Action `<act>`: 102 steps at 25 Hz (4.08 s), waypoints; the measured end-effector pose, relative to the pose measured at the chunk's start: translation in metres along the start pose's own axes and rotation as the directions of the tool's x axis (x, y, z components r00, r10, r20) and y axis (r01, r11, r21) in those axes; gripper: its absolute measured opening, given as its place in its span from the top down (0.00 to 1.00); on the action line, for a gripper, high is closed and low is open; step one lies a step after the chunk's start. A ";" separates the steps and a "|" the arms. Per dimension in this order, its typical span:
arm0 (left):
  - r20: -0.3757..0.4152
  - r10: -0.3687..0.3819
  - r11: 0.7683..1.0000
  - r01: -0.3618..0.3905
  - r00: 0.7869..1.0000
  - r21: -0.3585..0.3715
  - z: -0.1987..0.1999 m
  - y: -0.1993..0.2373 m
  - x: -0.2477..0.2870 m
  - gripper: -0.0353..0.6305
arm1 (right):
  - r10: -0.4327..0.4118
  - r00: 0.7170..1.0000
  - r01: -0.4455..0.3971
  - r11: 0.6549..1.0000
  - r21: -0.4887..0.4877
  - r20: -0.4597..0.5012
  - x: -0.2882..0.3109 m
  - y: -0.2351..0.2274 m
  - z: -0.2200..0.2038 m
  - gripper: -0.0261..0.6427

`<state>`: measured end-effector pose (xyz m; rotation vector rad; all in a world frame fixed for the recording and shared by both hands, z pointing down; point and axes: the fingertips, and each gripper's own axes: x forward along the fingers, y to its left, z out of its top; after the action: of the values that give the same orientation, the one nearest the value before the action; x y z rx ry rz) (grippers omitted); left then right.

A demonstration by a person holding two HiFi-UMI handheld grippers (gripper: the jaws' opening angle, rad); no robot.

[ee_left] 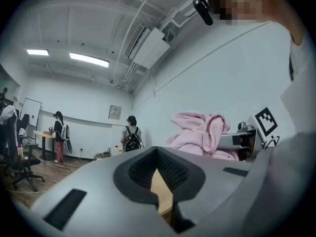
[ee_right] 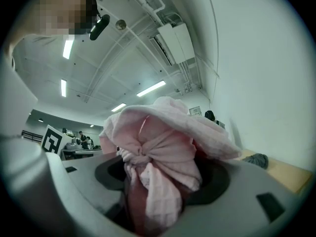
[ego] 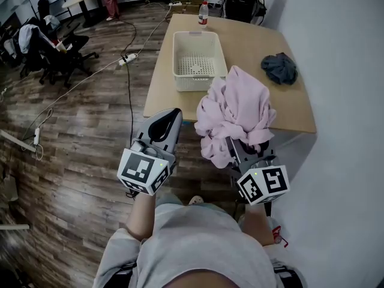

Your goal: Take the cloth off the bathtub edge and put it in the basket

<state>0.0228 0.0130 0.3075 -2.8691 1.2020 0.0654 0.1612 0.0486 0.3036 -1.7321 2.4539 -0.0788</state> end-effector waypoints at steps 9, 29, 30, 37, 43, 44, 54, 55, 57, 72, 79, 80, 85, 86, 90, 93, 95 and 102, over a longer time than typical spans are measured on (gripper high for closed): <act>-0.032 0.027 1.000 -0.027 0.999 0.004 -0.011 -0.002 0.029 0.95 | 0.023 1.000 -0.023 0.999 0.031 -0.011 0.014 -0.033 -0.009 0.50; -0.017 -0.038 0.999 0.038 0.999 0.010 -0.005 0.116 0.110 0.95 | -0.030 1.000 0.030 0.999 0.030 0.005 0.150 -0.046 -0.007 0.50; -0.015 -0.046 0.999 0.046 0.999 0.011 -0.005 0.121 0.113 0.95 | -0.036 0.999 0.036 0.999 0.031 0.010 0.154 -0.046 -0.007 0.50; 0.002 -0.100 0.995 0.100 0.995 0.023 -0.014 0.142 0.130 0.95 | -0.084 0.995 0.083 0.996 0.019 0.045 0.174 -0.049 -0.016 0.50; 0.005 -0.140 0.990 0.140 0.990 0.017 -0.015 0.167 0.140 0.95 | -0.128 0.990 0.127 0.992 0.019 0.057 0.194 -0.044 -0.013 0.50; 0.004 -0.142 0.990 0.142 0.990 0.010 -0.015 0.176 0.142 0.95 | -0.132 0.990 0.131 0.991 0.019 0.056 0.201 -0.042 -0.012 0.50; -0.009 -0.139 0.990 0.138 0.990 -0.022 -0.023 0.201 0.155 0.95 | -0.138 0.990 0.138 0.990 0.015 0.038 0.228 -0.048 -0.010 0.50; -0.011 -0.135 0.991 0.134 0.991 -0.022 -0.024 0.203 0.156 0.95 | -0.134 0.990 0.134 0.991 0.014 0.040 0.231 -0.049 -0.009 0.50; -0.012 -0.124 0.992 0.124 0.992 -0.025 -0.025 0.207 0.160 0.95 | -0.127 0.991 0.127 0.992 0.011 0.043 0.237 -0.053 -0.006 0.50; 0.009 0.020 1.000 -0.020 1.000 -0.023 -0.016 0.246 0.213 0.95 | 0.017 1.000 -0.017 1.000 -0.006 0.023 0.320 -0.097 0.009 0.50; -0.003 0.102 0.995 -0.102 0.995 -0.022 -0.019 0.260 0.229 0.95 | 0.109 0.994 -0.109 0.994 0.008 -0.009 0.363 -0.112 0.001 0.50; -0.004 0.116 0.993 -0.116 0.993 -0.021 -0.019 0.261 0.230 0.95 | 0.120 0.993 -0.120 0.993 0.015 -0.014 0.368 -0.114 -0.002 0.50; -0.022 0.174 0.985 -0.174 0.985 -0.010 -0.025 0.264 0.236 0.95 | 0.167 0.985 -0.164 0.985 0.052 -0.053 0.388 -0.125 -0.020 0.50; -0.027 0.185 0.983 -0.185 0.982 -0.008 -0.027 0.266 0.237 0.95 | 0.175 0.983 -0.171 0.983 0.058 -0.063 0.393 -0.126 -0.025 0.50; -0.051 0.224 0.975 -0.224 0.973 -0.007 -0.036 0.273 0.240 0.95 | 0.204 0.973 -0.196 0.977 0.079 -0.111 0.412 -0.133 -0.048 0.50; -0.070 0.248 0.968 -0.249 0.966 -0.015 -0.042 0.276 0.243 0.95 | 0.218 0.964 -0.206 0.974 0.095 -0.151 0.422 -0.139 -0.066 0.50; -0.083 0.265 0.964 -0.267 0.961 -0.018 -0.046 0.279 0.244 0.95 | 0.226 0.958 -0.211 0.972 0.100 -0.179 0.429 -0.143 -0.078 0.50; -0.122 0.312 0.948 -0.318 0.942 -0.030 -0.060 0.287 0.250 0.95 | 0.252 0.925 -0.219 0.965 0.145 -0.283 0.447 -0.155 -0.119 0.50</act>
<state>-0.0044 -0.3687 0.3510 -2.7228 1.6966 -0.0675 0.1417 -0.4286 0.4041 -1.4576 2.7909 -0.4762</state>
